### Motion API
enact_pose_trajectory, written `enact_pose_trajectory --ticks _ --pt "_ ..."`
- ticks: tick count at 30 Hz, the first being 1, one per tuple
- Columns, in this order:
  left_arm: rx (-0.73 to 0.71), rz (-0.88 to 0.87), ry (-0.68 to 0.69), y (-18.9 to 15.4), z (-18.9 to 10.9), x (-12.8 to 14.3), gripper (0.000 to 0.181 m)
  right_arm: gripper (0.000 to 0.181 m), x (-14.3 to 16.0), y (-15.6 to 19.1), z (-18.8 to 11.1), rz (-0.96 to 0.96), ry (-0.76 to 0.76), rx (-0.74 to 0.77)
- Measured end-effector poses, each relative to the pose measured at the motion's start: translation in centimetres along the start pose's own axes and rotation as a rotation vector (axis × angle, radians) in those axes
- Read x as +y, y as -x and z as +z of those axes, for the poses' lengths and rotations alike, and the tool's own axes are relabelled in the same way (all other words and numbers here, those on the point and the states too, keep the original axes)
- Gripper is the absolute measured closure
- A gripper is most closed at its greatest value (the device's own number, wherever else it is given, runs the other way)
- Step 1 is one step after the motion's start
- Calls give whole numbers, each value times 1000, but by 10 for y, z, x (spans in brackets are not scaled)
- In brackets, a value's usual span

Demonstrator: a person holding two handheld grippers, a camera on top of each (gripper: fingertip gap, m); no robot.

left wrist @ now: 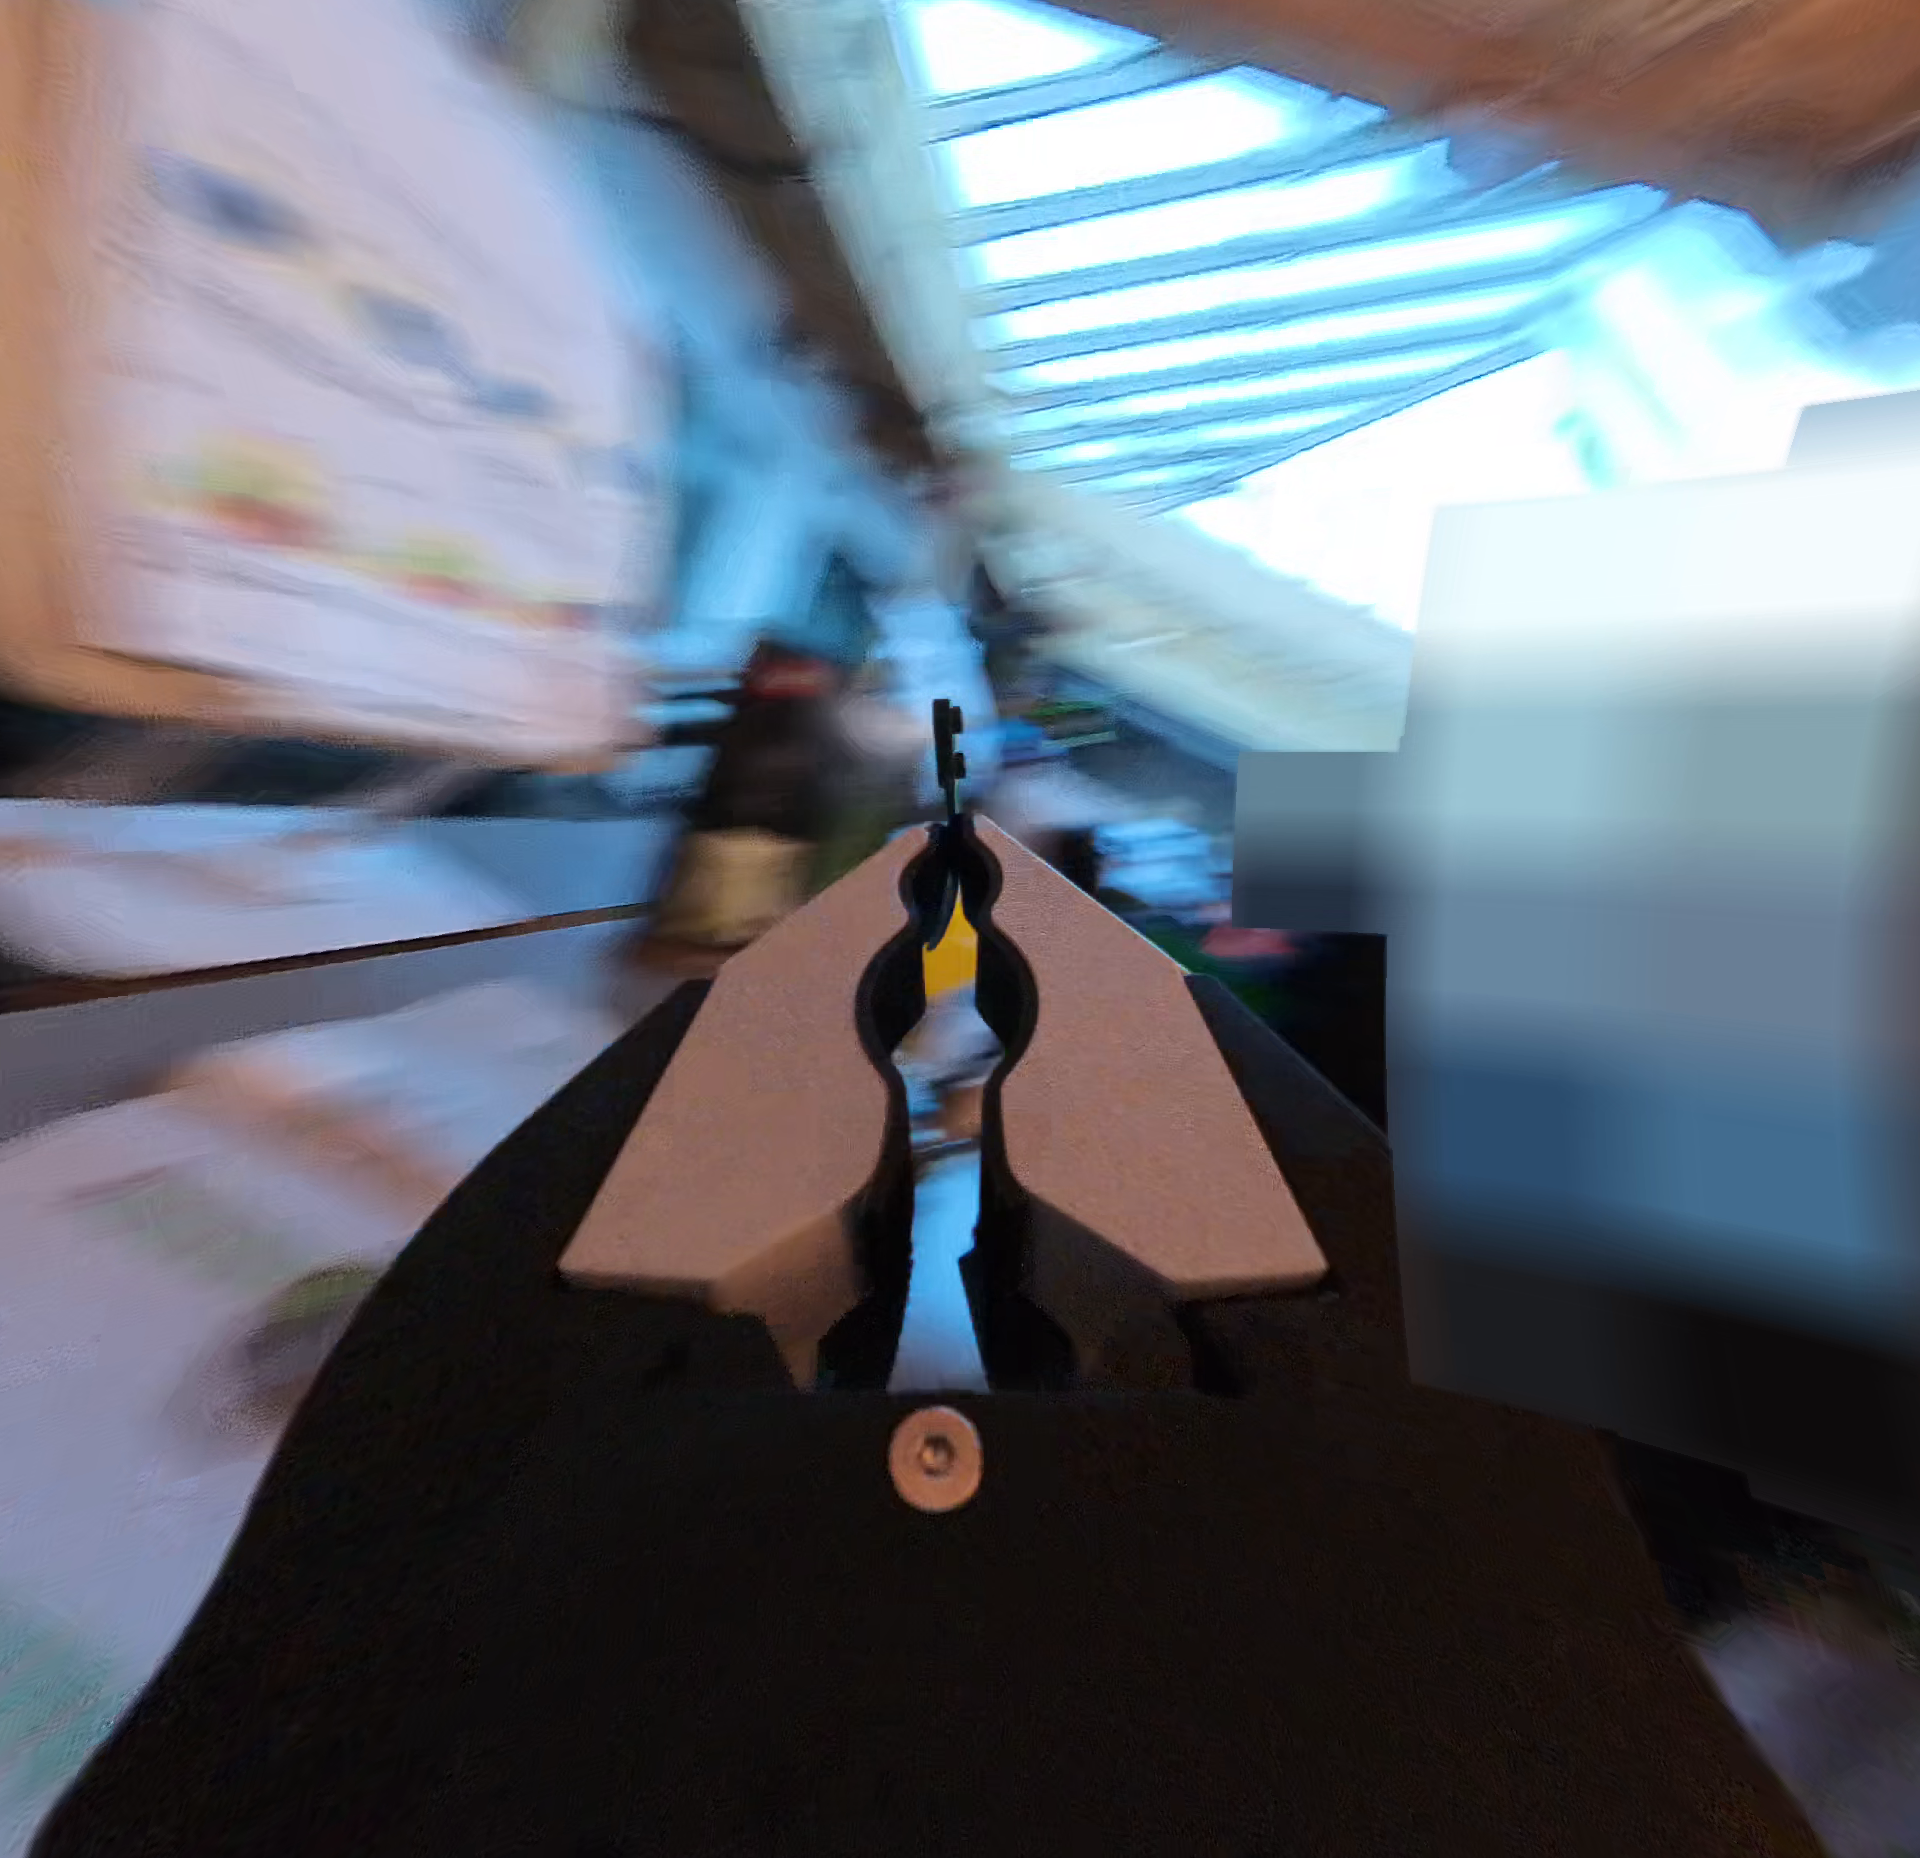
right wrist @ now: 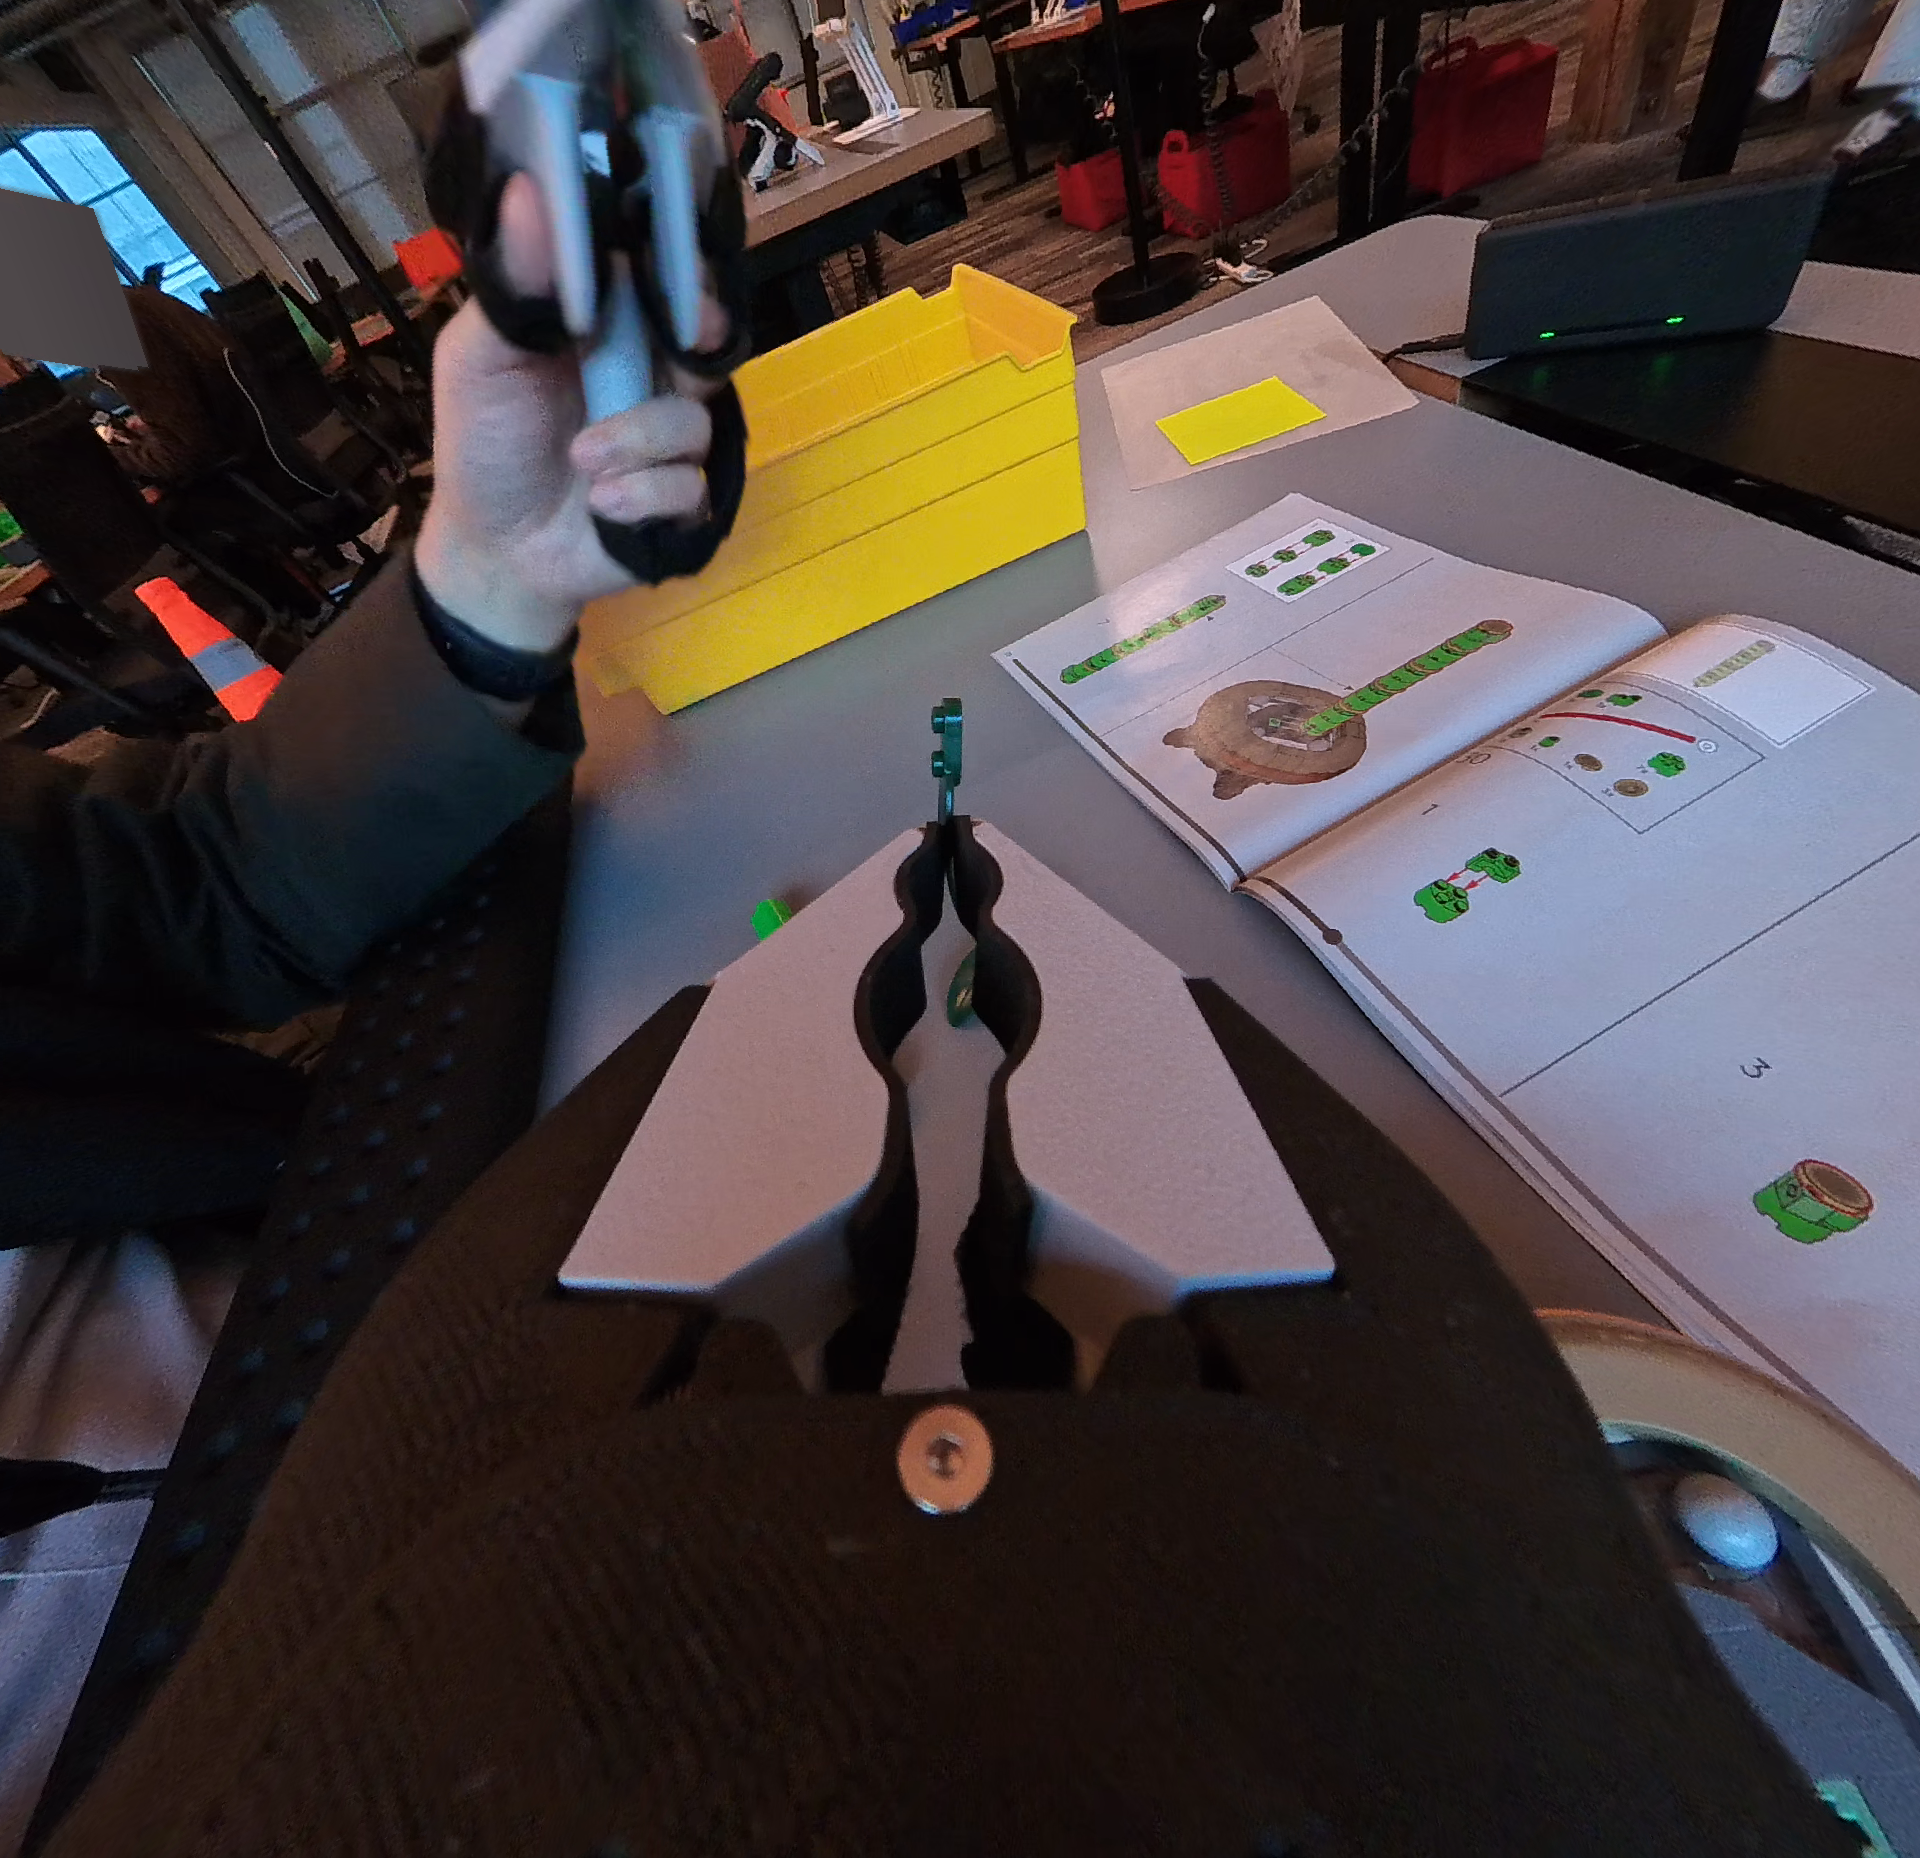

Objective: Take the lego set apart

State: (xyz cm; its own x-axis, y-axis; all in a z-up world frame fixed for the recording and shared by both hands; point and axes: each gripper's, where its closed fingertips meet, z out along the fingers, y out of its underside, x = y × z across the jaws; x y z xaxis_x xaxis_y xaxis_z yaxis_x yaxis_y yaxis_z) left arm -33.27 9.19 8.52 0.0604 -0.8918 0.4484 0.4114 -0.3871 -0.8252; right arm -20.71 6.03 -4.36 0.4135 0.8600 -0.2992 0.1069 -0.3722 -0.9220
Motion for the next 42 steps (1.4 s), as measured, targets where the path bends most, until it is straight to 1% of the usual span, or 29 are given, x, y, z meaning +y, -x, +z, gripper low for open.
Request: enact_pose_trajectory --ticks 1,3,5,6,7,9,11,12,13,15,16,17,18,19,20,21,22,23,24,25,26,27,29,32,35,38,39,41,42 --pt "-262 140 42 29 -20 -11 181 181 0 0 0 -1 0 1" --pt "-724 375 147 69 -78 -36 181 181 -1 1 0 -4 -1 -2" --pt "-1111 467 291 94 -145 -50 181 181 -1 0 1 -6 0 1" --pt "-1252 466 334 102 -174 -53 181 181 0 0 1 -8 2 5" --pt "-1329 438 373 108 -193 -50 181 181 0 -1 1 -8 5 6" --pt "-1413 351 432 120 -219 -39 179 181 2 -1 3 -4 11 3" --pt "-1489 290 491 131 -237 -29 139 181 2 0 3 0 7 -4" --pt "-1527 289 513 133 -243 -28 127 181 0 2 3 2 1 -11" --pt "-1564 308 527 134 -247 -30 120 181 -1 3 3 7 -8 -19" --pt "-1606 401 538 131 -244 -37 120 181 -5 5 2 17 -29 -36" --pt "-1618 459 528 128 -238 -43 124 181 -7 7 2 22 -45 -53" --pt "-1602 518 502 123 -225 -47 131 181 -11 11 1 29 -69 -82" --pt "-1521 561 460 119 -200 -47 139 181 -16 17 -1 43 -100 -126" --pt "-1362 572 410 112 -163 -39 147 181 -22 24 -3 65 -135 -178" --pt "-1147 545 363 100 -118 -23 155 181 -28 31 -6 90 -169 -231" --pt "-892 488 327 79 -72 -3 155 181 -33 36 -9 114 -200 -279" --pt "-645 406 289 52 -33 16 151 181 -36 40 -11 132 -220 -318" --pt "-435 307 249 26 -3 32 150 181 -38 44 -13 142 -230 -348" --pt "-267 209 224 3 18 46 150 181 -39 46 -14 148 -235 -367" --pt "-138 126 217 -13 32 59 150 181 -39 47 -14 151 -235 -373" --pt "-56 71 228 -23 42 71 150 181 -38 47 -13 153 -227 -374" --pt "-14 48 256 -26 48 83 151 181 -36 48 -11 152 -217 -373" --pt "-6 77 321 -22 53 102 153 181 -33 48 -8 152 -196 -372" --pt "4 123 368 -17 56 117 155 181 -28 48 -4 155 -168 -366" --pt "76 81 414 -23 57 129 158 181 -22 46 1 149 -131 -341" --pt "72 29 474 -20 57 140 172 181 -16 47 5 127 -95 -329" --pt "96 -9 484 -22 56 142 179 181 -13 46 7 106 -81 -314" --pt "161 -90 449 -30 55 136 179 179 -19 53 5 77 -116 -348" --pt "230 -149 403 -39 54 127 179 169 -26 58 2 66 -155 -372"
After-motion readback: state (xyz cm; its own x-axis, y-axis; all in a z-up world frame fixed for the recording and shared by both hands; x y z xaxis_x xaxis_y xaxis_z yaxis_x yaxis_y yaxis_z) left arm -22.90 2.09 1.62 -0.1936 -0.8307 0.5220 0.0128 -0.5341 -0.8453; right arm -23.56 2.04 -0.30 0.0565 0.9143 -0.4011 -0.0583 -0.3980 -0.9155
